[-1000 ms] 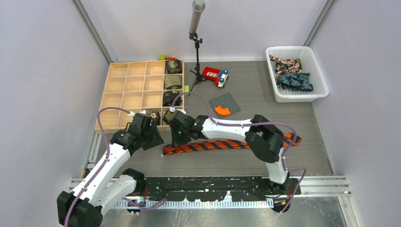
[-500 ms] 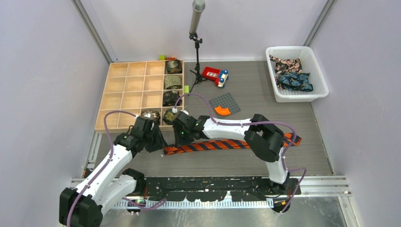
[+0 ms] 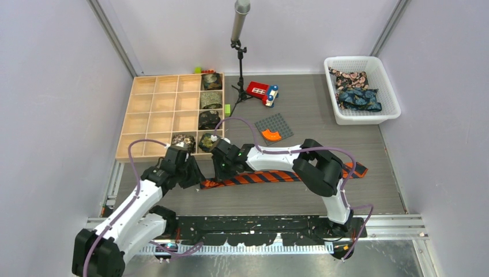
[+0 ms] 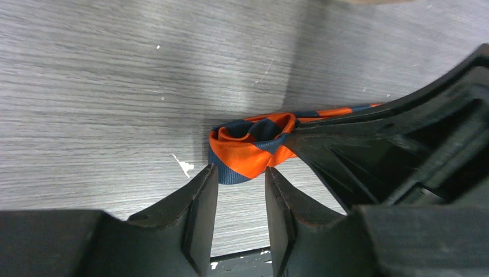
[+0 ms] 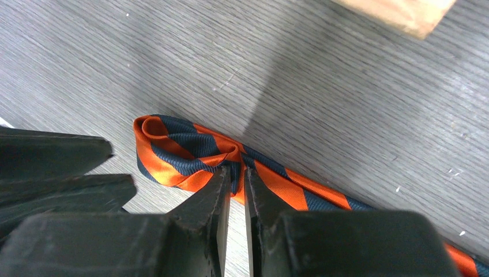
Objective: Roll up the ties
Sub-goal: Roll the tie at the center of the board.
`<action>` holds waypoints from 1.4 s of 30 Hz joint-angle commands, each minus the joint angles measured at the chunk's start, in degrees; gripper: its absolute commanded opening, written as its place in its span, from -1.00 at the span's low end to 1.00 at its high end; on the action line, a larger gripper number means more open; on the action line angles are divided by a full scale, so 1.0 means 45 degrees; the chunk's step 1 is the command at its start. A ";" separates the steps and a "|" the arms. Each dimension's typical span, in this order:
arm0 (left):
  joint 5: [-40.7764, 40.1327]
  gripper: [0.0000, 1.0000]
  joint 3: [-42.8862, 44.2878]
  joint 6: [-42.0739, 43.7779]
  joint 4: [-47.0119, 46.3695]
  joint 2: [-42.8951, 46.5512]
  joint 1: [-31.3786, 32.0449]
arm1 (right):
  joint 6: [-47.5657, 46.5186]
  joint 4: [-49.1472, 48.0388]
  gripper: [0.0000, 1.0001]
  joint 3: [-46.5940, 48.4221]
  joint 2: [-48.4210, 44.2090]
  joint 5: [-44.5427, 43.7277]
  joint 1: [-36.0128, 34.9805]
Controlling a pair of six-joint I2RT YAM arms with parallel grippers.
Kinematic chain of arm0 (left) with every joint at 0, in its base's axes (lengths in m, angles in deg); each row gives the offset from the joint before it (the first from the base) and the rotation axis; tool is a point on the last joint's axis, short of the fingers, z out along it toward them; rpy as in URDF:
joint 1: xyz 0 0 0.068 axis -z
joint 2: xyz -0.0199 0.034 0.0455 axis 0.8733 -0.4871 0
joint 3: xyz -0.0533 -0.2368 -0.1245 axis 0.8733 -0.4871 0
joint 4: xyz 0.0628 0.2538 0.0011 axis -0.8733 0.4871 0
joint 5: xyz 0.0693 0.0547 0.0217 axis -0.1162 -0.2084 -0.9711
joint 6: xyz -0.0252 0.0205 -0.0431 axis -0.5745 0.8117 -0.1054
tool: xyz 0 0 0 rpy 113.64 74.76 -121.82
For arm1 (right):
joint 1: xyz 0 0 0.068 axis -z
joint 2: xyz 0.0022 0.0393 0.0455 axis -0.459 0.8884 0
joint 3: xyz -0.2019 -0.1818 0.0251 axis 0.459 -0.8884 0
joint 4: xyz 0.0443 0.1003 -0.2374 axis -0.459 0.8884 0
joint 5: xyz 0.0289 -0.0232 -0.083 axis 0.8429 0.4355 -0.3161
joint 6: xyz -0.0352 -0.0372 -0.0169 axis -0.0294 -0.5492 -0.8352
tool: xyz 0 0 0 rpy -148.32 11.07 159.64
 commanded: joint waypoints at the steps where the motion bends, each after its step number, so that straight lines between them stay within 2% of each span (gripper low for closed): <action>1: 0.0903 -0.28 -0.0414 0.0135 -0.1523 -0.0899 -0.0056 | -0.0273 -0.0289 -0.60 -0.0083 -0.0100 -0.0142 0.0024; 12: 0.0519 -0.34 -0.0218 0.0394 -0.1826 -0.2519 0.0127 | -0.0403 0.0327 -0.60 0.0428 -0.0729 -0.0195 0.0032; 22: 0.0200 -0.35 -0.0174 0.0320 -0.1708 -0.2519 0.0324 | -0.0386 0.0337 -0.54 0.1163 -0.1194 0.0792 0.0041; 32: 0.0059 -0.36 -0.0117 0.0318 -0.1608 -0.2604 0.0408 | -0.0212 0.0238 -0.55 0.1109 -0.1031 0.0875 0.0028; 38: -0.0054 -0.36 -0.0058 0.0335 -0.1589 -0.2732 0.0486 | -0.0453 0.1157 -0.36 0.1439 -0.2006 0.0476 0.0037; 42: -0.0082 -0.36 -0.0057 0.0337 -0.1586 -0.2705 0.0511 | -0.0334 0.0921 -0.36 0.1587 -0.1971 0.0920 0.0027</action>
